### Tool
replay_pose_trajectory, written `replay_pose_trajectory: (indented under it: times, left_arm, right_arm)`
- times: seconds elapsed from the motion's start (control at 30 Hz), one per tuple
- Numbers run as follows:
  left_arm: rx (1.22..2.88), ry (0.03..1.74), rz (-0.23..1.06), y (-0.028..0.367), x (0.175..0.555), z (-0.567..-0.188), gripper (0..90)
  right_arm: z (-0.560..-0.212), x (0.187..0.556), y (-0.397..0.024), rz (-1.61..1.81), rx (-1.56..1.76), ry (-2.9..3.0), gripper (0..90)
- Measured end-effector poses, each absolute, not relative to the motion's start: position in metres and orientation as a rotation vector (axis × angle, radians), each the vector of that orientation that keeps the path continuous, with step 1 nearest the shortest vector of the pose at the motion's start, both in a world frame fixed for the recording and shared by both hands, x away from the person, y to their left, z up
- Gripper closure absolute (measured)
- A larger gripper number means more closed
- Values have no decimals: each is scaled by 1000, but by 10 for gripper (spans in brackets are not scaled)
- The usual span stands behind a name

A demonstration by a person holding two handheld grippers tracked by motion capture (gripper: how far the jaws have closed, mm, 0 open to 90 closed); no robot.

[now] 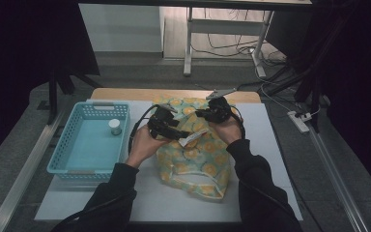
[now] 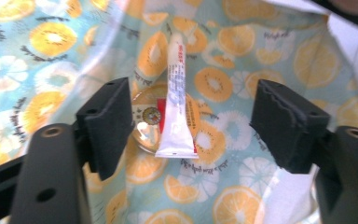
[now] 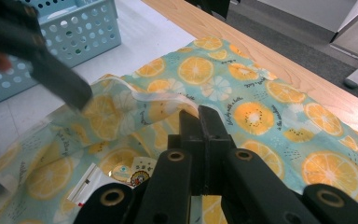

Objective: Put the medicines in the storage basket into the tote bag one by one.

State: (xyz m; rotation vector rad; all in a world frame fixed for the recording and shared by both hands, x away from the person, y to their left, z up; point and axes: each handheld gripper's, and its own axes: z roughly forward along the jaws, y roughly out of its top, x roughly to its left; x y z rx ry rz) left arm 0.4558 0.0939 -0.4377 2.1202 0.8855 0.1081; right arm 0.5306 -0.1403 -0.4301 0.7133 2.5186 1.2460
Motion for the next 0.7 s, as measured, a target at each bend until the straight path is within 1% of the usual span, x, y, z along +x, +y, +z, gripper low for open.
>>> replay_pose_trajectory:
  times: [0.07, 0.27, 0.4, 0.53, 0.7]
  left_arm:
    - [2097, 895, 94, 103, 455, -435, 242]
    - [2058, 939, 113, 130, 449, -432, 198]
    - [2058, 952, 129, 145, 446, -431, 130]
    - [2060, 925, 122, 158, 443, -431, 43]
    - [2066, 922, 175, 175, 439, -430, 16]
  right_arm:
    - [-430, 531, -141, 1245, 713, 2518, 900]
    - [-431, 531, -141, 1241, 716, 2520, 900]
    - [-432, 531, -141, 1239, 716, 2522, 900]
    - [-433, 531, -140, 1243, 715, 2522, 900]
    - [-432, 530, -139, 1249, 712, 2523, 900]
